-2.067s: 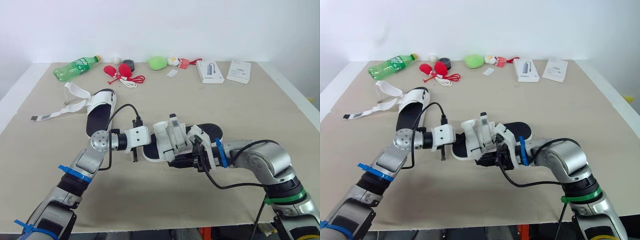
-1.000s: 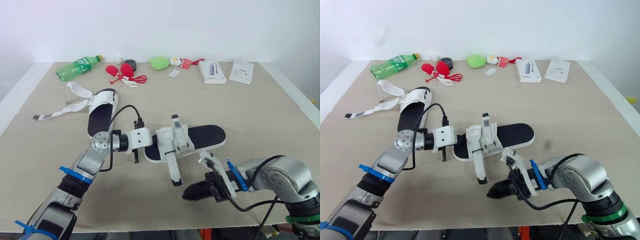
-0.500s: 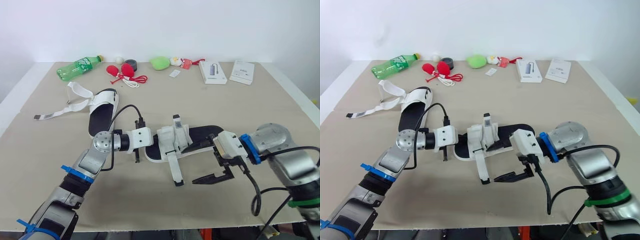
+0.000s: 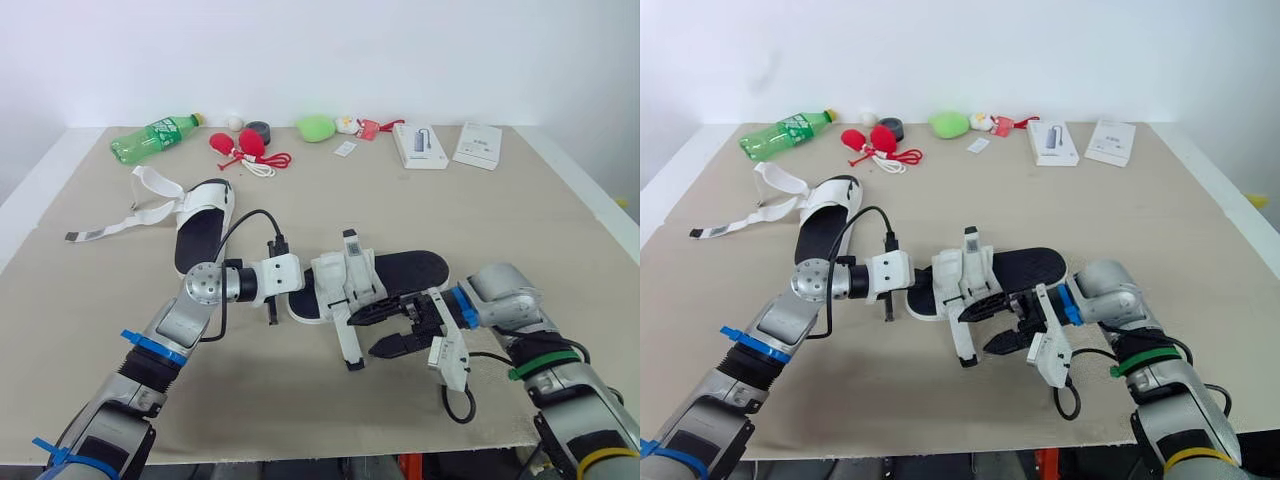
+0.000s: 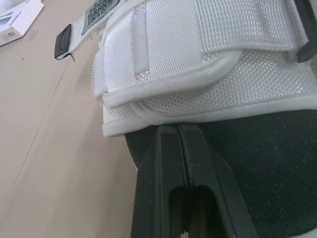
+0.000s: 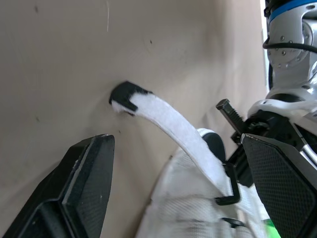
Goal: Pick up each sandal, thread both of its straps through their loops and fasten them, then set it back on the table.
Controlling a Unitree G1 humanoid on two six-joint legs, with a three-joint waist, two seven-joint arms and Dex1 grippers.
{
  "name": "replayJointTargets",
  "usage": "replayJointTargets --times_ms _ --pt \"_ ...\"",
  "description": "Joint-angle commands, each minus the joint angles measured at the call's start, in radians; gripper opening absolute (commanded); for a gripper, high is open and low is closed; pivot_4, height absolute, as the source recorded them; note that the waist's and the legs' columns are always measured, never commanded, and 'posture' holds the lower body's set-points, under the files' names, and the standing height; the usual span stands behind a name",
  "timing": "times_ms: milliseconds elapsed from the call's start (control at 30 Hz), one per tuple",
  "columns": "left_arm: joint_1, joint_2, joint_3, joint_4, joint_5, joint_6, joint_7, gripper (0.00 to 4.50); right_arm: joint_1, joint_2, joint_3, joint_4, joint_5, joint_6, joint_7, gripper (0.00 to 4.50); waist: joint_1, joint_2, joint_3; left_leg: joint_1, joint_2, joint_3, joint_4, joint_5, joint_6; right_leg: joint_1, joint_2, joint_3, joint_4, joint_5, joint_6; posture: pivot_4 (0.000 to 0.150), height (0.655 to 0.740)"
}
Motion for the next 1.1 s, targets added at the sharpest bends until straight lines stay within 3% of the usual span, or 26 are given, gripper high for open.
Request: replayJointTargets --times_ms 33,200,300,600,767,900,1100 --pt "0.014 0.005 -0.015 -0.012 0.01 0.013 -0.01 0.0 -0.063 0.032 0.027 0.051 -0.078 -0.059 -0.112 4.4 0.0 0.0 0.0 0.001 0.0 0.0 0.0 0.0 0.0 0.0 0.0 0.0 0.0 0.0 0.0 0.15 0.74" --pt "0.016 0.007 -0.014 -0.016 0.01 0.016 -0.009 0.0 -0.086 0.021 0.096 0.042 -0.136 -0.071 -0.212 4.4 0.0 0.0 0.0 0.003 0.0 0.0 -0.001 0.0 0.0 0.003 0.0 0.0 0.0 -0.001 0.0 0.15 0.74" --pt "0.02 0.009 -0.012 -0.02 0.01 0.018 -0.008 0.0 -0.091 -0.011 0.142 0.035 -0.162 -0.061 -0.267 3.69 0.0 0.0 0.0 0.004 0.0 0.0 -0.002 0.0 0.0 0.004 0.0 0.0 0.0 -0.001 0.0 0.15 0.74" --pt "0.022 0.008 -0.015 -0.023 0.012 0.023 -0.01 0.0 -0.107 -0.076 0.26 0.012 -0.137 0.03 -0.366 0.17 0.0 0.0 0.0 0.005 0.0 0.0 -0.002 0.0 0.0 0.005 0.0 0.001 0.0 -0.001 0.0 0.15 0.74" --pt "0.024 0.007 -0.017 -0.021 0.014 0.021 -0.009 0.0 -0.089 -0.101 0.307 -0.021 -0.045 0.115 -0.375 0.17 0.0 0.0 0.0 0.005 0.0 0.0 -0.002 0.0 0.0 0.005 0.0 0.001 0.0 -0.002 -0.001 0.15 0.74" --pt "0.027 0.008 -0.018 -0.022 0.015 0.021 -0.01 0.0 -0.043 -0.145 0.359 -0.169 0.199 0.302 -0.295 0.17 0.0 0.0 0.0 0.005 0.0 0.0 -0.003 0.0 0.0 0.005 0.0 0.001 0.0 -0.002 0.0 0.15 0.74" --pt "0.023 0.005 -0.02 -0.018 0.017 0.019 -0.01 0.0 0.02 -0.17 0.33 -0.311 0.349 0.518 -0.178 0.17 0.001 0.0 0.0 0.005 0.0 0.0 -0.003 0.0 0.0 0.006 0.0 0.001 0.0 -0.002 -0.001 0.15 0.74"
